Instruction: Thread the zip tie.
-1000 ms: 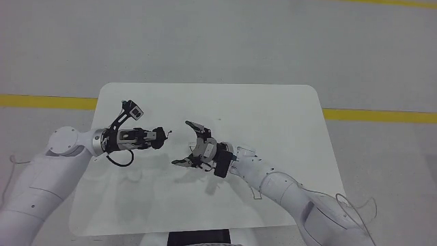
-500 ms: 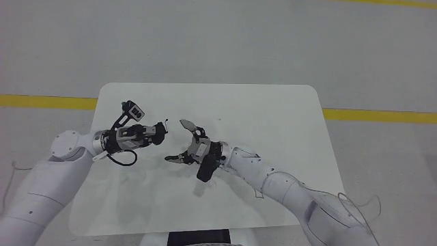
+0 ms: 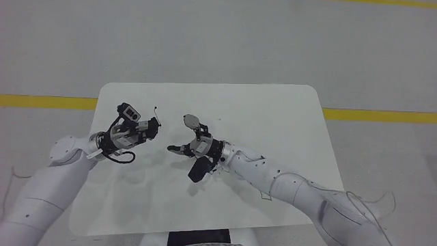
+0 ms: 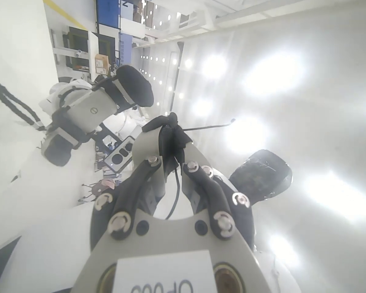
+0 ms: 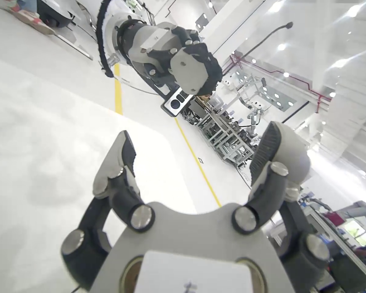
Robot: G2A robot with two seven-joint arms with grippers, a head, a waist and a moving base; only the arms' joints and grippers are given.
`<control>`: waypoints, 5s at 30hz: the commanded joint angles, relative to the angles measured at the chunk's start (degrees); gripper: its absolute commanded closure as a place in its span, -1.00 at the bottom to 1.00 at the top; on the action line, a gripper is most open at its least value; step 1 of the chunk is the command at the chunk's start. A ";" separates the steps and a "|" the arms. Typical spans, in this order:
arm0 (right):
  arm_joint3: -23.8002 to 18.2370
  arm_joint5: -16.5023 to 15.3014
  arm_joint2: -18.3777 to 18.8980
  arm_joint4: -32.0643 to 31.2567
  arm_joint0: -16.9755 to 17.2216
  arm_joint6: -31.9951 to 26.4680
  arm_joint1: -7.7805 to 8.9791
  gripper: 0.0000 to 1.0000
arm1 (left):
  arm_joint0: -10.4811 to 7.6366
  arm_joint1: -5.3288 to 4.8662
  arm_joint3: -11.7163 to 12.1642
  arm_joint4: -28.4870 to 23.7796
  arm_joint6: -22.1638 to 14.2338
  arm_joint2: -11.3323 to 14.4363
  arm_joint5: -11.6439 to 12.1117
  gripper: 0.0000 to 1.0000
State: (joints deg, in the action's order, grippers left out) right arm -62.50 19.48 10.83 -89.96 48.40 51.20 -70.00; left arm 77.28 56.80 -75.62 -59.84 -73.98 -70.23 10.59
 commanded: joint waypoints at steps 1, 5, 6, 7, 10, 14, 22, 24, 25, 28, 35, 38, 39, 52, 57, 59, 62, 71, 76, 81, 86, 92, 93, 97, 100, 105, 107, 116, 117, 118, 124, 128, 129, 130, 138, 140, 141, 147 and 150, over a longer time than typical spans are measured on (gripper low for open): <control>0.02 0.00 -0.02 0.00 0.01 0.05 -0.01 -1.00 | 0.01 0.00 0.01 -0.05 0.00 0.01 -0.06 1.00; -0.55 0.00 0.18 0.00 0.28 -0.94 -0.05 -1.00 | 0.42 0.23 -0.27 -1.02 2.43 0.43 -0.71 1.00; -0.93 0.00 0.47 0.00 0.40 -1.10 -0.06 -1.00 | 0.55 0.31 0.02 -1.52 2.98 0.51 -0.97 1.00; -1.21 0.00 0.95 0.00 0.60 -1.19 -0.07 -1.00 | 0.58 0.39 0.36 -2.00 3.41 0.55 -1.01 1.00; -1.80 0.00 2.32 0.00 0.75 -2.12 -0.08 -1.00 | 0.71 0.73 1.34 -4.43 3.78 0.98 -1.92 1.00; -1.93 0.00 3.50 0.00 0.57 -3.76 -0.07 -1.00 | 0.41 1.06 2.63 -5.98 4.37 1.16 -2.04 1.00; -2.11 0.00 4.90 0.00 1.16 -4.28 0.02 -1.00 | 0.12 1.15 2.53 -5.40 4.65 1.07 -0.92 1.00; -2.65 0.00 5.20 0.00 1.48 -5.22 0.00 -1.00 | 0.43 1.26 1.73 -5.32 6.27 1.31 -1.40 1.00; -2.86 0.00 5.17 0.00 1.41 -5.58 0.00 -1.00 | 0.72 1.32 1.43 -5.89 6.52 1.33 -1.92 1.00; -3.26 0.00 5.50 0.00 1.34 -6.06 -0.06 -1.00 | 1.07 1.38 1.29 -6.70 6.88 1.00 -2.44 1.00; -3.67 0.00 5.84 0.00 1.28 -6.03 -0.71 0.16 | 1.33 1.69 1.23 -8.13 7.42 0.64 -2.94 1.00; -3.49 0.00 5.30 0.00 1.17 -5.99 -1.12 0.34 | 1.33 1.69 1.23 -8.13 7.42 0.64 -2.94 1.00; -3.32 -0.01 5.02 0.00 1.07 -6.01 -1.32 0.36 | 1.33 1.69 1.23 -8.13 7.42 0.64 -2.94 1.00; -1.35 -0.86 4.90 0.00 0.79 -5.10 -3.43 0.58 | 1.33 1.69 1.23 -8.13 7.42 0.64 -2.94 1.00; -0.63 -1.13 4.99 0.00 0.68 -4.82 -4.19 0.58 | 1.33 1.69 1.23 -8.13 7.42 0.64 -2.94 1.00; -0.34 -1.27 5.00 0.00 0.60 -4.74 -4.53 0.56 | 1.33 1.69 1.23 -8.13 7.42 0.64 -2.94 1.00; 0.03 -1.36 5.06 0.00 0.48 -4.64 -4.93 0.58 | 1.33 1.69 1.23 -8.13 7.42 0.64 -2.94 1.00; 1.23 -1.37 5.39 0.00 0.13 -4.37 -6.12 0.64 | 1.33 1.69 1.23 -8.13 7.42 0.64 -2.94 1.00; 1.92 -1.53 5.46 0.00 -0.05 -4.26 -6.68 0.64 | 1.33 1.69 1.23 -8.13 7.42 0.64 -2.94 1.00; 2.60 -1.56 5.57 0.00 -0.14 -4.10 -7.21 0.66 | 1.33 1.69 1.23 -8.13 7.42 0.64 -2.94 1.00; 3.13 -1.65 5.64 0.00 -0.26 -3.83 -7.61 0.66 | 1.33 1.69 1.23 -8.13 7.42 0.64 -2.94 1.00; 3.59 -1.69 5.45 0.00 -0.44 -3.60 -8.01 0.64 | 1.33 1.69 1.23 -8.13 7.42 0.64 -2.94 1.00; 3.68 -1.66 5.40 0.00 -0.48 -3.57 -8.07 0.64 | 1.33 1.69 1.23 -8.13 7.42 0.64 -2.94 1.00; 3.83 -1.48 5.21 0.00 -0.59 -3.52 -8.20 0.64 | 1.33 1.69 1.23 -8.13 7.42 0.64 -2.94 1.00; 3.89 -1.33 5.07 0.00 -0.64 -3.48 -8.24 0.60 | 1.33 1.69 1.23 -8.13 7.42 0.64 -2.94 1.00; 3.87 -0.98 4.86 0.00 -0.63 -3.45 -8.19 0.60 | 1.33 1.69 1.23 -8.13 7.42 0.64 -2.94 1.00; 3.76 -0.74 4.83 0.00 -0.58 -3.42 -8.10 0.60 | 1.33 1.69 1.23 -8.13 7.42 0.64 -2.94 1.00; 2.89 0.00 4.71 0.00 -0.43 -3.50 -7.54 0.60 | 1.33 1.69 1.23 -8.13 7.42 0.64 -2.94 1.00; 2.76 0.00 4.74 0.00 -0.41 -3.50 -7.47 0.60 | 1.33 1.69 1.23 -8.13 7.42 0.64 -2.94 1.00; 2.66 0.00 4.75 0.00 -0.39 -3.50 -7.42 0.60 | 1.33 1.69 1.23 -8.13 7.42 0.64 -2.94 1.00; 2.14 0.00 4.73 0.00 -0.50 -3.78 -7.19 0.60 | 1.33 1.69 1.23 -8.13 7.42 0.64 -2.94 1.00; 2.07 -0.11 4.82 0.00 -0.51 -4.02 -7.17 0.62 | 1.33 1.69 1.23 -8.13 7.42 0.64 -2.94 1.00; 2.06 -0.12 4.87 0.00 -0.50 -4.05 -7.18 0.62 | 1.33 1.69 1.23 -8.13 7.42 0.64 -2.94 1.00; 2.09 -0.14 4.92 0.00 -0.50 -4.09 -7.18 0.62 | 1.33 1.69 1.23 -8.13 7.42 0.64 -2.94 1.00; 2.21 -0.37 5.21 0.00 -0.42 -4.21 -7.31 0.72 | 1.33 1.69 1.23 -8.13 7.42 0.64 -2.94 1.00; 2.26 -0.47 5.24 0.00 -0.42 -4.25 -7.35 0.76 | 1.33 1.69 1.23 -8.13 7.42 0.64 -2.94 1.00; 2.29 -0.51 5.26 0.00 -0.43 -4.26 -7.38 0.78 | 1.33 1.69 1.23 -8.13 7.42 0.64 -2.94 1.00; 2.47 -0.48 5.36 0.00 -0.44 -4.23 -7.49 1.00 | 1.33 1.69 1.23 -8.13 7.42 0.64 -2.94 1.00; 2.60 -0.47 5.33 0.00 -0.45 -4.17 -7.53 1.00 | 1.33 1.69 1.23 -8.13 7.42 0.64 -2.94 1.00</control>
State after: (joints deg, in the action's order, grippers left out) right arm -59.94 19.00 16.18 -89.95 47.95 47.01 -77.53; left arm 78.61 58.50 -74.39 -67.97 -66.57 -69.59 7.65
